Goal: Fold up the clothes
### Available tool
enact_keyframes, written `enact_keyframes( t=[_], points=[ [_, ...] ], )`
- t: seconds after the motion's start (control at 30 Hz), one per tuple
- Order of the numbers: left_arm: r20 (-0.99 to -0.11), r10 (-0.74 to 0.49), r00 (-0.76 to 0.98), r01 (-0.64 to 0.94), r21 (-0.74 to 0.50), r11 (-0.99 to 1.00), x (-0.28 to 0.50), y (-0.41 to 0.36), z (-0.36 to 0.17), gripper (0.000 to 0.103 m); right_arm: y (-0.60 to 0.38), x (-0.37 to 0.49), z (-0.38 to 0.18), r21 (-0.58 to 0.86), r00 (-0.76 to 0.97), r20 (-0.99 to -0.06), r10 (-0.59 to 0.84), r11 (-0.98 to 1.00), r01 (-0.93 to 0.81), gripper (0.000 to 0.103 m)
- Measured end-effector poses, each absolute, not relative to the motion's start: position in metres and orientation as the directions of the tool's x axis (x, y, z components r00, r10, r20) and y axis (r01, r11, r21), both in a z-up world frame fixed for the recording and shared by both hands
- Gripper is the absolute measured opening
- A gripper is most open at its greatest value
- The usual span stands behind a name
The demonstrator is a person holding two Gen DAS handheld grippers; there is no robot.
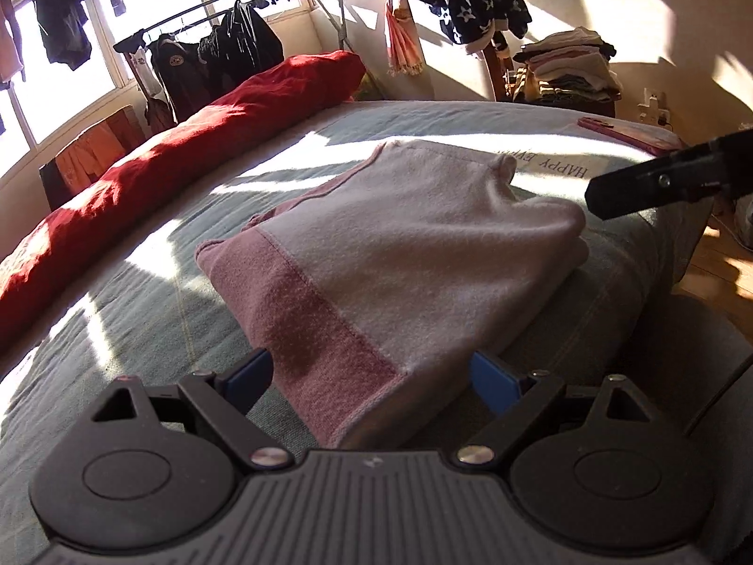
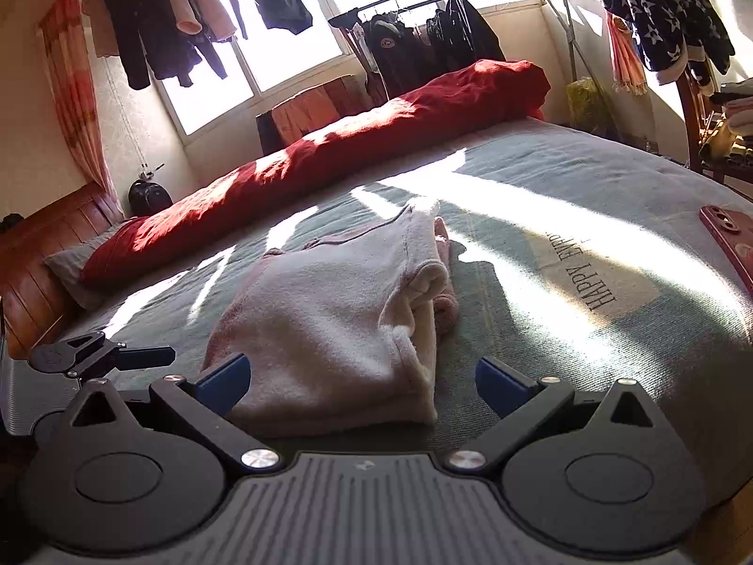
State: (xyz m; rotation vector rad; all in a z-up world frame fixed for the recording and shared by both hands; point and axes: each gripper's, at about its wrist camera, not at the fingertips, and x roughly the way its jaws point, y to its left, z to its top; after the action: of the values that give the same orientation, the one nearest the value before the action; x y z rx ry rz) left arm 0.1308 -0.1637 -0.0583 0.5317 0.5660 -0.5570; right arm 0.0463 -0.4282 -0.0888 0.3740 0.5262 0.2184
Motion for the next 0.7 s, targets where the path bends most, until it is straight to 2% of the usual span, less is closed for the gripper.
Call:
enact_keyframes(
  t=[0.23,0.57,0.7],
  points=[
    [-0.605,-0.261,0.752,0.600,0.465,0.651,0.125,-0.164,-0.071,0.091,-0.427,0.046,-0.090,0.400,0.840,-0.455,0.298,0.910,-0.106,0.103],
    [-0.628,-0.208,0.749,0.535,0.390,0.750,0.144,-0.124,-0.067,0.093,-0.422,0.049,-0.091,0.397,0.832,-0.466,0.302,0.911,-0.108,0.103],
    [-0.636,-0.241,0.733,0.557,0.359,0.749,0.142,-0.117,-0.061,0.092,-0.419,0.050,-0.089,0.384,0.832,-0.464,0.305,0.915,-0.122,0.103]
  ],
)
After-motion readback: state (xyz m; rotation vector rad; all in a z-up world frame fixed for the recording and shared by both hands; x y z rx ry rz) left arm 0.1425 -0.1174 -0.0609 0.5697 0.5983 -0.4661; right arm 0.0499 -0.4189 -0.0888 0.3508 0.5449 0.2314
